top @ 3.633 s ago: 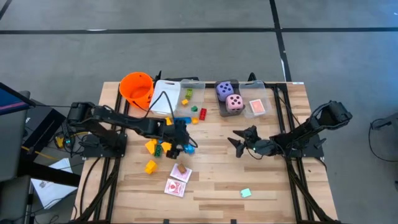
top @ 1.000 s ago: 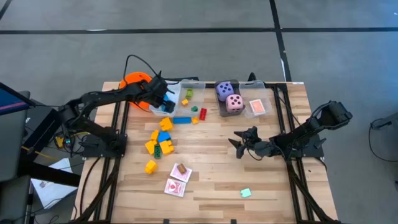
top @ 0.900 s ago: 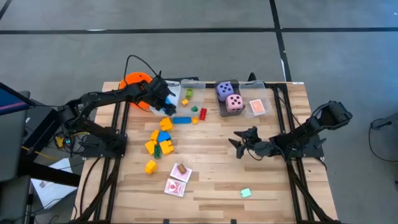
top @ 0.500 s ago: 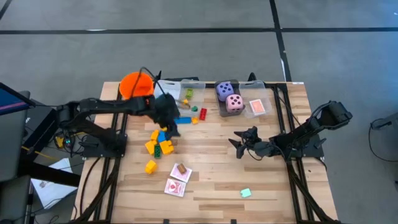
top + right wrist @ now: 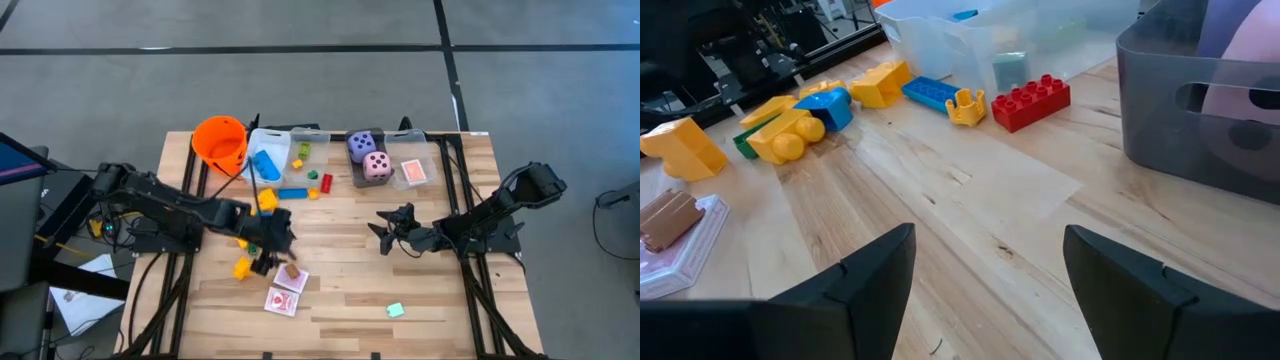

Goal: Pick & Place Toys
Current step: Put the small brown game piece into the left transparent bin

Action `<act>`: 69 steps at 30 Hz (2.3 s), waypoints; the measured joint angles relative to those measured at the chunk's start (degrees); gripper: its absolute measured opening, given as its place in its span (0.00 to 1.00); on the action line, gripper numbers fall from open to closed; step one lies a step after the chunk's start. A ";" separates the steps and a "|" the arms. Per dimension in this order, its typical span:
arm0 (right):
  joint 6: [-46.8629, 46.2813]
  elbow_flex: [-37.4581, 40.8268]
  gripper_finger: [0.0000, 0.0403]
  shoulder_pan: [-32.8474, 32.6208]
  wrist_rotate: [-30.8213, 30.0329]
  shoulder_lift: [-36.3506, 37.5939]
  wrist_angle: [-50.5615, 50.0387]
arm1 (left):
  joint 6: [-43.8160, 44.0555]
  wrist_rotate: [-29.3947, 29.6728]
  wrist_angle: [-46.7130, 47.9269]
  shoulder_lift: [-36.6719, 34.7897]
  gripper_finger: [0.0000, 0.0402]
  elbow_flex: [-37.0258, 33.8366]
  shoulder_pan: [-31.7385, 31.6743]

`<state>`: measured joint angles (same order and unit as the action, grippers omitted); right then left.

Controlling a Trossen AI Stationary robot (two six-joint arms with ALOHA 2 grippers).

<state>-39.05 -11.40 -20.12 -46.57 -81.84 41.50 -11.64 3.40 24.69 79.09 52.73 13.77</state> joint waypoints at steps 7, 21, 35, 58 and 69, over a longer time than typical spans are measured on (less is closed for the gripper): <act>0.00 0.00 0.62 0.00 0.00 0.00 -0.13 | -0.13 0.28 -6.00 3.63 0.78 0.00 5.60; -0.02 0.00 0.62 0.02 0.02 0.00 -0.46 | -0.07 -1.14 -7.22 12.79 0.78 0.00 6.15; -0.02 0.00 0.62 0.02 0.02 0.00 -0.55 | -0.07 -1.77 -6.76 15.51 0.72 0.00 6.15; -0.02 0.00 0.62 0.02 0.02 0.00 -0.52 | 0.00 0.39 -9.35 15.35 0.38 -4.52 5.95; -0.04 0.00 0.62 0.02 0.02 0.02 -0.39 | 0.02 3.04 -17.10 13.02 0.32 -4.57 3.11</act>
<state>-39.09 -11.40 -20.10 -46.54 -81.82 41.10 -11.62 6.44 7.59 92.11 48.16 16.88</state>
